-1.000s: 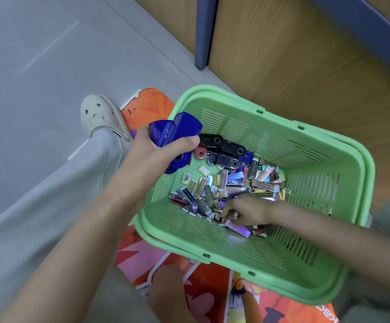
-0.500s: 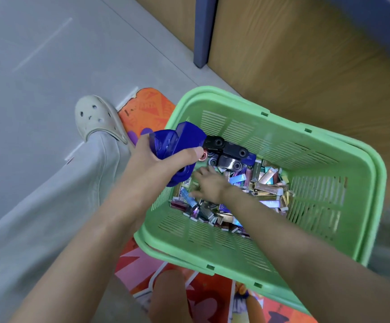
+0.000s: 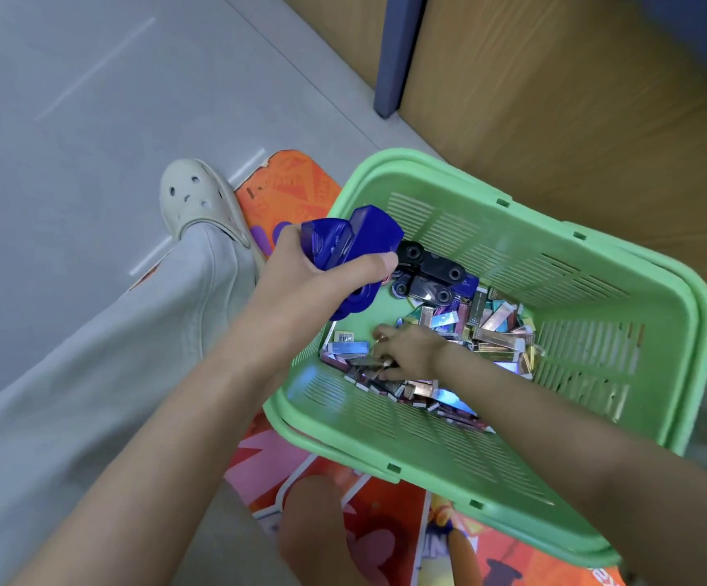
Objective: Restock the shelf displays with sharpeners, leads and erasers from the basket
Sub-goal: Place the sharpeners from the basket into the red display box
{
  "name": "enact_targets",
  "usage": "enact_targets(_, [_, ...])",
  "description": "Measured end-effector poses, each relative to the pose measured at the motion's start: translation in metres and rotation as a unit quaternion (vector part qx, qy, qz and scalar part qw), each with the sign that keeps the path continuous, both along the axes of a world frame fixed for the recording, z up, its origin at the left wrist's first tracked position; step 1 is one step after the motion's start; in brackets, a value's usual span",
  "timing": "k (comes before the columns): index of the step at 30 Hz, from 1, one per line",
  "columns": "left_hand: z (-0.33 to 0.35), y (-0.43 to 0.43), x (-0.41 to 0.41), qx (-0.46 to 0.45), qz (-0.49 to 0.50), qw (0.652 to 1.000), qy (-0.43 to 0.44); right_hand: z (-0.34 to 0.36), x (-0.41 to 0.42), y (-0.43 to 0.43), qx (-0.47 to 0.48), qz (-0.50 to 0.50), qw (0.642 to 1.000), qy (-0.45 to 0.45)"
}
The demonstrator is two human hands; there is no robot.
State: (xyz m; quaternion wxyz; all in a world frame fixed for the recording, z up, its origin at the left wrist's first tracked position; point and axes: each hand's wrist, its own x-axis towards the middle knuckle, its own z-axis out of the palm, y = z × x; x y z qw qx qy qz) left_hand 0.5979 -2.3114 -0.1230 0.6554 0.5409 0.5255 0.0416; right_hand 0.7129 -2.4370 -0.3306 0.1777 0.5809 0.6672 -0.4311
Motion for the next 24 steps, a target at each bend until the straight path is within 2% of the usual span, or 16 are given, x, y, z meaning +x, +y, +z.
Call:
enact_targets(6, [0.004,-0.001,0.003,0.007,0.001,1.000,0.005,0.015,0.002,-0.025,-0.041,0.063,0.997,-0.028])
enact_targets(13, [0.008,-0.007,0.004,0.009,-0.005,1.000,0.002,0.050,0.042,-0.074,-0.075,0.094,0.990,-0.071])
enact_targets(17, [0.011,-0.006,0.001,0.009,-0.001,1.000,-0.013,0.072,0.047,-0.088,-0.100,0.152,0.977,-0.109])
enact_targets(19, [0.012,-0.004,-0.001,0.011,0.006,1.000,-0.015,0.076,0.047,-0.077,-0.049,0.118,0.986,-0.106])
enact_targets(21, [0.013,-0.001,-0.002,0.011,0.014,1.000,-0.011,0.069,0.041,-0.057,0.035,0.010,0.998,-0.059])
enact_targets(24, [0.013,0.000,-0.004,0.004,0.024,1.000,-0.008,0.047,0.018,-0.023,0.098,-0.139,0.985,0.027])
